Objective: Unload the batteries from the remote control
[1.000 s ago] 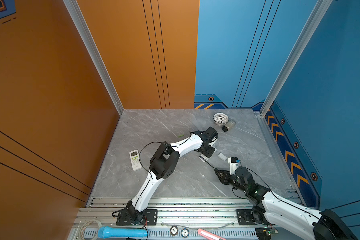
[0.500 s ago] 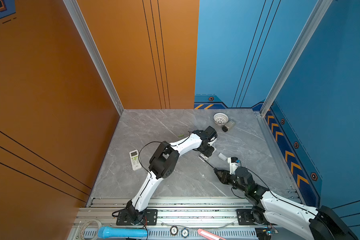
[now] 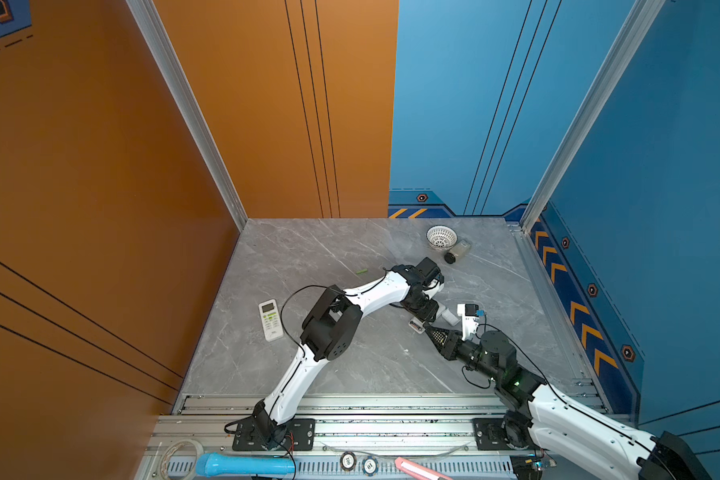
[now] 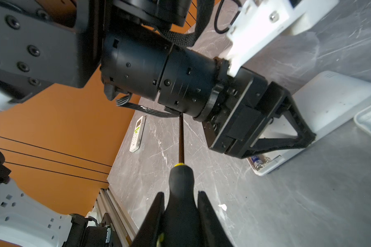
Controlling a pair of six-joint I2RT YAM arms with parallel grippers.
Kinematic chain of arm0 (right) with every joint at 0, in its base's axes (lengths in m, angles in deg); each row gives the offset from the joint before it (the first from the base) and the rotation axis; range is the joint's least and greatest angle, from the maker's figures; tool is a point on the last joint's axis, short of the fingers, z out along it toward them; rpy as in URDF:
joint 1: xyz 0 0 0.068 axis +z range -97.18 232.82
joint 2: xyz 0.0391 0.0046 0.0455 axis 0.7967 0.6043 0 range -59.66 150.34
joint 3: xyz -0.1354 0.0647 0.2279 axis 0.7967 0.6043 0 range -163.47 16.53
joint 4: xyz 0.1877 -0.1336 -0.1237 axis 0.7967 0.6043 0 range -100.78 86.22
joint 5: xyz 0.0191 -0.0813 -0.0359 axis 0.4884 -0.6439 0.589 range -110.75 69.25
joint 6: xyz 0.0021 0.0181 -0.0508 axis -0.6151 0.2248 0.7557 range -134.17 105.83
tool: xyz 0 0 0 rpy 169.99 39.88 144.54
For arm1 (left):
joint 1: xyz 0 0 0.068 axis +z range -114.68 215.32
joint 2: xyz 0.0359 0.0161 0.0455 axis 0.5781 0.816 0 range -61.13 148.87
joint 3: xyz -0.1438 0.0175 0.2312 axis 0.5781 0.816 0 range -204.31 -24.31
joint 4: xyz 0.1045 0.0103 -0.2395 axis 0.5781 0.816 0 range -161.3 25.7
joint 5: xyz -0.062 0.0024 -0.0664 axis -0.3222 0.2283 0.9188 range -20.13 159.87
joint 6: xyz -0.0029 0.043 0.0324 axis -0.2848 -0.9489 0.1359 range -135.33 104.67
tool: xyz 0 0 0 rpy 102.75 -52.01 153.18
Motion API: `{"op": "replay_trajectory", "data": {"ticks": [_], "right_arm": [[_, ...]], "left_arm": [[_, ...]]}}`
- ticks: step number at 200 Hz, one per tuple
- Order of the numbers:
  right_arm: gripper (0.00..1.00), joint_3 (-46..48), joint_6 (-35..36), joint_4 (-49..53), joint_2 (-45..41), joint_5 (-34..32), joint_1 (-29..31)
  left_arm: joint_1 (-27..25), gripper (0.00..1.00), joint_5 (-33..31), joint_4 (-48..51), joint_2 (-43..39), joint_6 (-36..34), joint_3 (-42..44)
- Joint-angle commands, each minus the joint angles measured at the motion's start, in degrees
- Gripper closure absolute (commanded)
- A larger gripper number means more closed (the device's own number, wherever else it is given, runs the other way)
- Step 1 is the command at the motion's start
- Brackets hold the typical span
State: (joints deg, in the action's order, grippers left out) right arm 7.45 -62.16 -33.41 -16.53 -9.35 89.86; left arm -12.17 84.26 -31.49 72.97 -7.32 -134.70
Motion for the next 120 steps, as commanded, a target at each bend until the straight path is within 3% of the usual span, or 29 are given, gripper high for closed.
{"op": "replay_trajectory", "data": {"ticks": [1, 51, 87, 120], "right_arm": [[1.00, -1.0, 1.0, 5.4, -3.3, 0.0, -0.4], [1.00, -5.4, 0.6, 31.0, -9.9, -2.6, -0.7], [1.00, -8.8, 0.8, 39.5, -10.9, -5.0, -0.8], [1.00, -15.0, 2.4, 45.7, -5.6, -4.7, -1.1]], "left_arm": [[0.1, 1.00, 2.0, 0.6, 1.6, 0.9, -0.3], [0.9, 1.00, 1.3, -0.1, 0.6, 0.6, 0.5], [0.3, 1.00, 0.1, -0.1, 0.2, 0.4, 0.9], [-0.3, 1.00, -3.6, 0.0, -1.0, 0.1, 2.5]]}}
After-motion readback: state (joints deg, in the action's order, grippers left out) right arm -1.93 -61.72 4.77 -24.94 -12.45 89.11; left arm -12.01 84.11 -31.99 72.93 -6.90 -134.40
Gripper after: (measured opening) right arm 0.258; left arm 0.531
